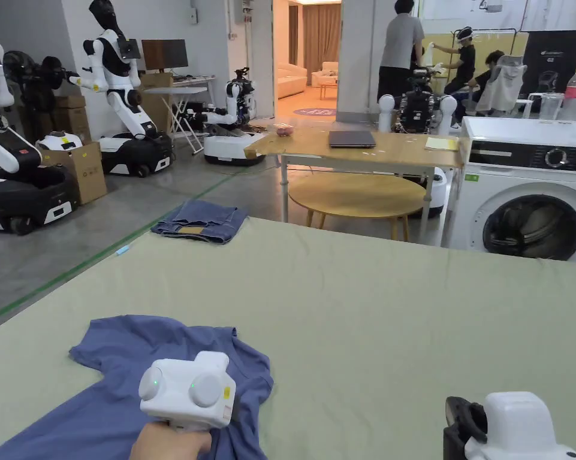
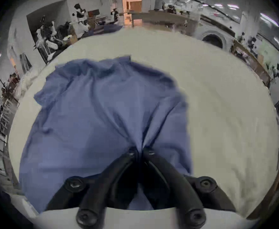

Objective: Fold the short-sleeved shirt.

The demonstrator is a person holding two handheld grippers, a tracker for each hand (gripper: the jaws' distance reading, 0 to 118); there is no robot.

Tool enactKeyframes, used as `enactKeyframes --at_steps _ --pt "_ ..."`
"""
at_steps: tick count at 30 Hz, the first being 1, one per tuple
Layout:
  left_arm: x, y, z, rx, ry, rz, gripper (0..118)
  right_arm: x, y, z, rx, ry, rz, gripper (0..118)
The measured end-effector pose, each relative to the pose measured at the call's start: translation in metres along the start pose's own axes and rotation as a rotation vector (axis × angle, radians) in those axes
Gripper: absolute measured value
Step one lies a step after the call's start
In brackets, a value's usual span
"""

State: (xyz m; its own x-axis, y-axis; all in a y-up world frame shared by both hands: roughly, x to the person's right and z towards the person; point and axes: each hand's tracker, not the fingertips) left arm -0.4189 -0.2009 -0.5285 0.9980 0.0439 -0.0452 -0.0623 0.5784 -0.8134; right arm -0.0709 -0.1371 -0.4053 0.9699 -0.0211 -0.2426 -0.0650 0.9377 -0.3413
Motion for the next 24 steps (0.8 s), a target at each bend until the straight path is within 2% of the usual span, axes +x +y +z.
enactKeyframes --at_steps 2,7,13,17,20,24 --pt "0.026 0.008 0.036 0.093 -0.073 0.028 0 0.012 0.005 0.014 0.021 -0.049 0.002 0" --pt "0.096 0.032 0.069 0.186 -0.230 -0.103 0 0.049 0.017 0.065 0.071 -0.138 -0.018 0" --pt "0.237 0.038 0.122 0.293 -0.508 -0.234 0 0.101 0.021 0.131 0.103 -0.276 -0.006 0" --pt "0.340 0.027 0.140 0.288 -0.670 -0.349 0 0.141 0.014 0.168 0.091 -0.365 -0.005 0" --pt "0.401 0.003 0.110 0.207 -0.624 -0.436 0 0.168 0.007 0.188 0.077 -0.429 -0.014 0" --pt "0.455 -0.043 0.026 0.038 -0.416 -0.543 0 0.199 -0.006 0.201 0.046 -0.479 -0.016 0"
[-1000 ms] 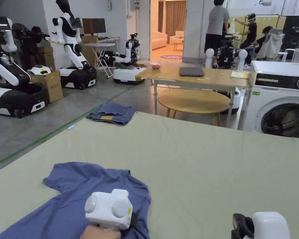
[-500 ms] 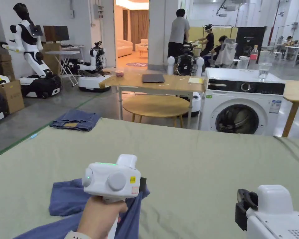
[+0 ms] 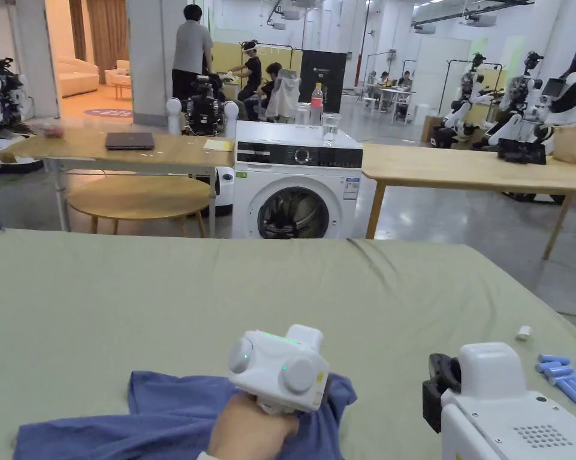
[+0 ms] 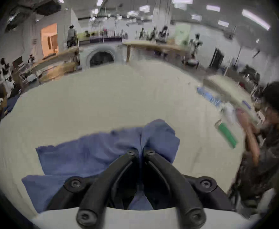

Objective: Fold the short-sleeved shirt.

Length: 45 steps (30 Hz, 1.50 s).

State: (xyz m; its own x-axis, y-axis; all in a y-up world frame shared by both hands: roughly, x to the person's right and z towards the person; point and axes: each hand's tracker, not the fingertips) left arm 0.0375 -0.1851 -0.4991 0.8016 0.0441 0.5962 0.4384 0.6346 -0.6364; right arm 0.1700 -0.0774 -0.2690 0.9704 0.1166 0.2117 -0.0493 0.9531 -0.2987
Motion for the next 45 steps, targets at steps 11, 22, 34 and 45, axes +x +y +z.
enactKeyframes --at_steps 11,22,34,45 --pt "-0.029 -0.048 0.075 0.220 0.036 0.088 100 -0.006 -0.012 -0.005 -0.025 0.033 -0.023 0" --pt "-0.142 -0.203 0.297 0.498 0.393 0.280 85 -0.091 -0.010 0.002 0.028 0.189 -0.070 0" --pt "-0.223 -0.182 0.216 0.199 0.371 0.378 0 -0.099 -0.014 -0.003 0.005 0.212 0.022 0" --pt "-0.314 -0.146 0.051 -0.094 0.544 0.356 118 -0.039 -0.049 -0.050 -0.139 0.105 -0.019 0"
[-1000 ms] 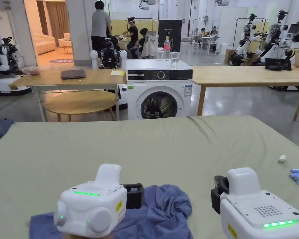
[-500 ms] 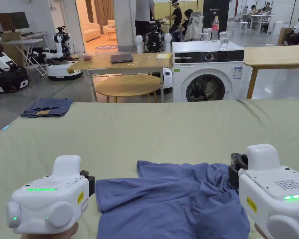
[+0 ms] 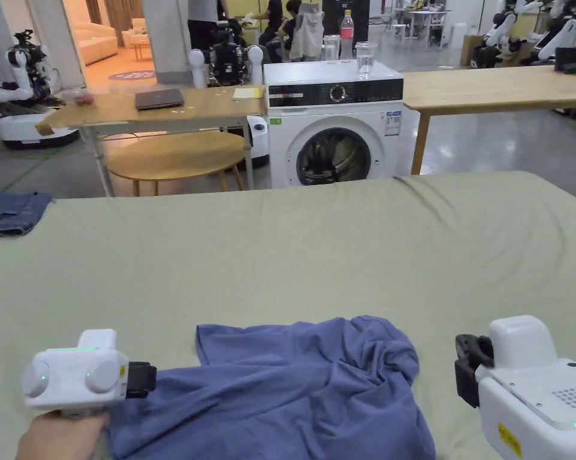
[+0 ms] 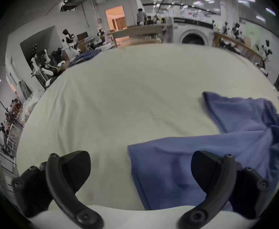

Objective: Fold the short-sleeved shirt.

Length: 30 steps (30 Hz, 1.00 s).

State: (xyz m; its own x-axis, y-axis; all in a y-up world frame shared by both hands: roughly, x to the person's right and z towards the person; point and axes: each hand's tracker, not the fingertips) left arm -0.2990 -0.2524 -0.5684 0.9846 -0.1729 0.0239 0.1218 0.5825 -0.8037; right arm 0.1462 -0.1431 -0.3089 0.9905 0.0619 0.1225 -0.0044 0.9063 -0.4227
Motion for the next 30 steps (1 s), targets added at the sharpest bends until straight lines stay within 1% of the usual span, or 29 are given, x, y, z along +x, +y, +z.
enactKeyframes --at_steps 1,2,4,5,6,7,8,9,10,11,12,13,14,17,18,19,20,21,22,23,24,25,27,29,30 --pt "0.002 0.000 -0.010 -0.023 0.007 -0.006 117 0.004 -0.002 -0.003 -0.015 -0.004 0.000 0" --pt "0.007 -0.007 -0.005 -0.030 0.003 -0.007 116 0.009 -0.006 -0.007 -0.032 -0.003 -0.005 0" --pt "0.014 -0.011 -0.013 -0.071 -0.026 -0.032 115 0.015 -0.013 -0.015 -0.067 -0.011 -0.021 0" --pt "0.015 -0.012 -0.004 -0.048 -0.018 -0.020 113 0.018 -0.016 -0.022 -0.093 -0.017 -0.026 0" --pt "0.014 -0.013 0.009 -0.027 -0.036 -0.011 108 0.021 -0.020 -0.030 -0.110 -0.019 -0.026 0" --pt "0.016 -0.013 0.019 -0.019 -0.104 -0.006 87 0.022 -0.023 -0.038 -0.118 -0.020 -0.025 0" --pt "0.022 -0.014 0.033 0.028 -0.109 -0.026 52 0.024 -0.026 -0.049 -0.143 -0.019 -0.022 1" --pt "0.031 -0.018 0.045 0.096 -0.044 -0.091 0 0.025 -0.029 -0.063 -0.168 -0.014 -0.018 12" --pt "0.034 -0.020 0.054 0.123 -0.004 -0.126 0 0.025 -0.031 -0.075 -0.178 -0.007 -0.016 28" --pt "0.039 -0.022 0.061 0.111 -0.032 -0.146 0 0.024 -0.032 -0.089 -0.199 0.006 -0.018 47" --pt "0.042 -0.023 0.065 0.087 -0.067 -0.136 0 0.022 -0.033 -0.103 -0.235 0.046 -0.031 75" --pt "0.045 -0.026 0.070 0.095 -0.073 -0.134 0 0.020 -0.034 -0.116 -0.259 0.069 -0.033 91" --pt "0.050 -0.029 0.076 0.112 -0.066 -0.136 0 0.018 -0.035 -0.130 -0.255 0.084 -0.035 97" --pt "0.053 -0.035 0.085 0.122 -0.069 -0.116 0 0.013 -0.042 -0.175 -0.304 0.100 -0.020 97" --pt "0.033 -0.019 0.057 0.114 -0.078 -0.112 0 0.011 -0.045 -0.188 -0.315 0.110 -0.025 97" --pt "0.033 -0.019 0.057 0.113 -0.078 -0.112 0 0.010 -0.048 -0.198 -0.341 0.138 -0.038 97" --pt "0.033 -0.020 0.057 0.109 -0.074 -0.111 0 0.010 -0.056 -0.214 -0.377 0.173 -0.043 94" --pt "0.032 -0.021 0.055 0.105 -0.076 -0.108 0 0.010 -0.060 -0.224 -0.436 0.227 -0.061 74" --pt "0.024 -0.017 0.040 0.098 -0.082 -0.106 0 0.012 -0.063 -0.231 -0.472 0.255 -0.088 69" --pt "0.023 -0.017 0.039 0.095 -0.077 -0.107 0 0.014 -0.063 -0.230 -0.458 0.192 -0.064 58" --pt "0.021 -0.018 0.039 0.119 -0.048 -0.114 0 0.020 -0.055 -0.221 -0.417 0.224 -0.090 7" --pt "0.018 -0.018 0.041 0.138 -0.035 -0.126 0 0.028 -0.049 -0.215 -0.385 0.218 -0.128 2" --pt "0.016 -0.016 0.053 0.144 -0.043 -0.125 0 0.040 -0.036 -0.198 -0.310 0.148 -0.173 2" --pt "0.011 -0.012 0.063 0.174 -0.039 -0.135 0 0.050 -0.020 -0.173 -0.280 0.197 -0.219 2" --pt "0.012 -0.009 0.077 0.201 -0.017 -0.151 0 0.051 -0.009 -0.163 -0.264 0.178 -0.187 2"
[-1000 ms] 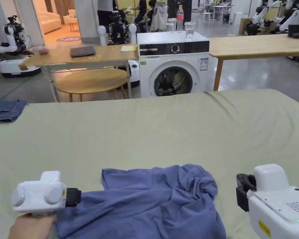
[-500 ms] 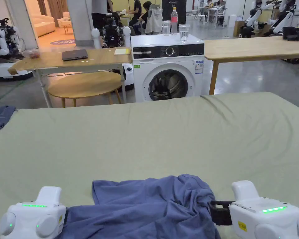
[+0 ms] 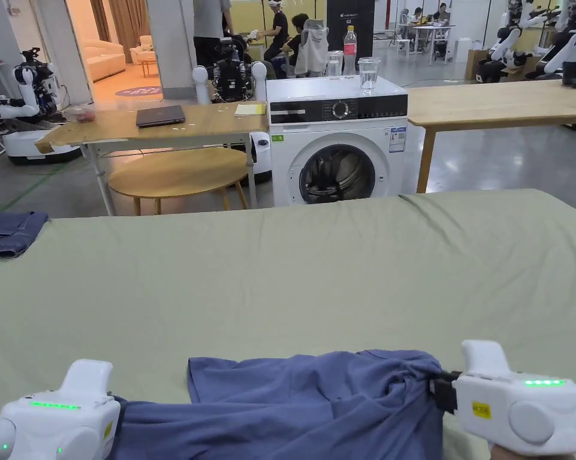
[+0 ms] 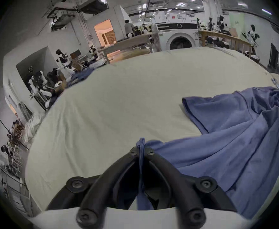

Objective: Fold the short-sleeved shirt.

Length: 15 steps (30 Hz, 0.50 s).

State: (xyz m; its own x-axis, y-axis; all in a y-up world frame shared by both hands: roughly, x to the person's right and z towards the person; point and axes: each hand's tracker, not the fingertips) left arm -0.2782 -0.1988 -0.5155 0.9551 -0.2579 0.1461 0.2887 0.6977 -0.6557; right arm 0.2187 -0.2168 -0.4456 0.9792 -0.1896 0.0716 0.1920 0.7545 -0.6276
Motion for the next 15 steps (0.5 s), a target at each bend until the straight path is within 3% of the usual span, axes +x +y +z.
enactKeyframes --at_steps 8,15 --pt "-0.035 0.066 0.081 0.211 0.122 -0.034 0 -0.033 0.081 0.097 0.224 -0.019 0.172 2" --pt "-0.058 0.143 0.158 0.425 0.200 0.006 0 -0.049 0.175 0.169 0.399 -0.049 0.181 2"
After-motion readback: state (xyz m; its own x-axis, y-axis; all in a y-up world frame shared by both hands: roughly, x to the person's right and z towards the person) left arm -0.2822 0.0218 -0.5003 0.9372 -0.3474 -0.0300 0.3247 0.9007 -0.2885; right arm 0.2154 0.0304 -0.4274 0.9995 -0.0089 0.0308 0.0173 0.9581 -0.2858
